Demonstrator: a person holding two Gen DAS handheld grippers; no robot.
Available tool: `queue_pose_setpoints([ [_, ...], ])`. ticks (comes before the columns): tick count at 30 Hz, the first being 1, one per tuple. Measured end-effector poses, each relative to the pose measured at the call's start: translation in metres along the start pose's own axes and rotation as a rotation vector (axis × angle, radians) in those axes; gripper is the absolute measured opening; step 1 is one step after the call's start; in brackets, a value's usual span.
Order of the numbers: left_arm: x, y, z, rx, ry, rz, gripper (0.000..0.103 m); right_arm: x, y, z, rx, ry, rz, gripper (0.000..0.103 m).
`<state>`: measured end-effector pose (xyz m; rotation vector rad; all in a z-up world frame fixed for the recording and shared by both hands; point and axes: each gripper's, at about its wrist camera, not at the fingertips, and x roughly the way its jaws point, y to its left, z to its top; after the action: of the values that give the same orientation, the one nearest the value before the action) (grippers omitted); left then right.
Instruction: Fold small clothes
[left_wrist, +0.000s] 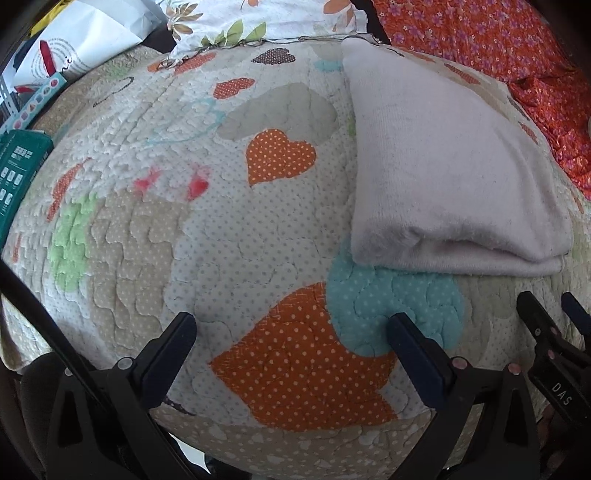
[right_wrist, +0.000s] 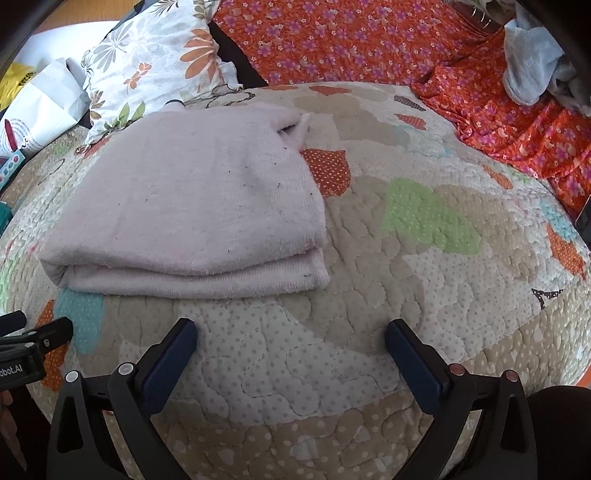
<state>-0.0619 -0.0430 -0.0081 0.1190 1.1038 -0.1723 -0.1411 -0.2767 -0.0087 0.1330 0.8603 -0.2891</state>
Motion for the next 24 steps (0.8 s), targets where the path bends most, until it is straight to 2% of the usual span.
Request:
queue_pose_setpoints([
  [10, 0.005, 0.005, 0.000, -0.026, 0.021, -0.031, 0.103, 0.001, 0.000, -0.002, -0.014, -0.013, 0.007, 0.103],
  [14, -0.005, 0.012, 0.001, -0.049, 0.016, -0.065, 0.102, -0.001, -0.001, 0.006, -0.041, 0.049, 0.025, 0.103],
  [15, -0.011, 0.016, 0.002, -0.065, 0.005, -0.080, 0.102, -0.008, -0.006, 0.010, -0.029, 0.061, 0.033, 0.099],
  [16, -0.020, 0.020, 0.002, -0.084, -0.010, -0.103, 0.102, -0.016, -0.010, 0.013, -0.008, 0.047, 0.034, 0.091],
  [18, -0.039, 0.030, 0.008, -0.114, -0.056, -0.151, 0.102, -0.040, -0.025, 0.021, 0.054, -0.009, 0.056, 0.087],
  [20, -0.055, 0.036, 0.020, -0.128, -0.117, -0.164, 0.102, -0.052, -0.031, 0.032, 0.073, -0.052, 0.066, 0.080],
  [21, -0.058, 0.036, 0.027, -0.129, -0.134, -0.164, 0.102, -0.055, -0.033, 0.044, 0.068, -0.062, 0.073, 0.073],
  [23, -0.054, 0.031, 0.050, -0.113, -0.141, -0.175, 0.102, -0.049, -0.035, 0.065, 0.062, -0.061, 0.117, 0.068],
  [24, -0.049, 0.026, 0.063, -0.101, -0.134, -0.178, 0.102, -0.038, -0.036, 0.080, 0.075, -0.046, 0.170, 0.060],
])
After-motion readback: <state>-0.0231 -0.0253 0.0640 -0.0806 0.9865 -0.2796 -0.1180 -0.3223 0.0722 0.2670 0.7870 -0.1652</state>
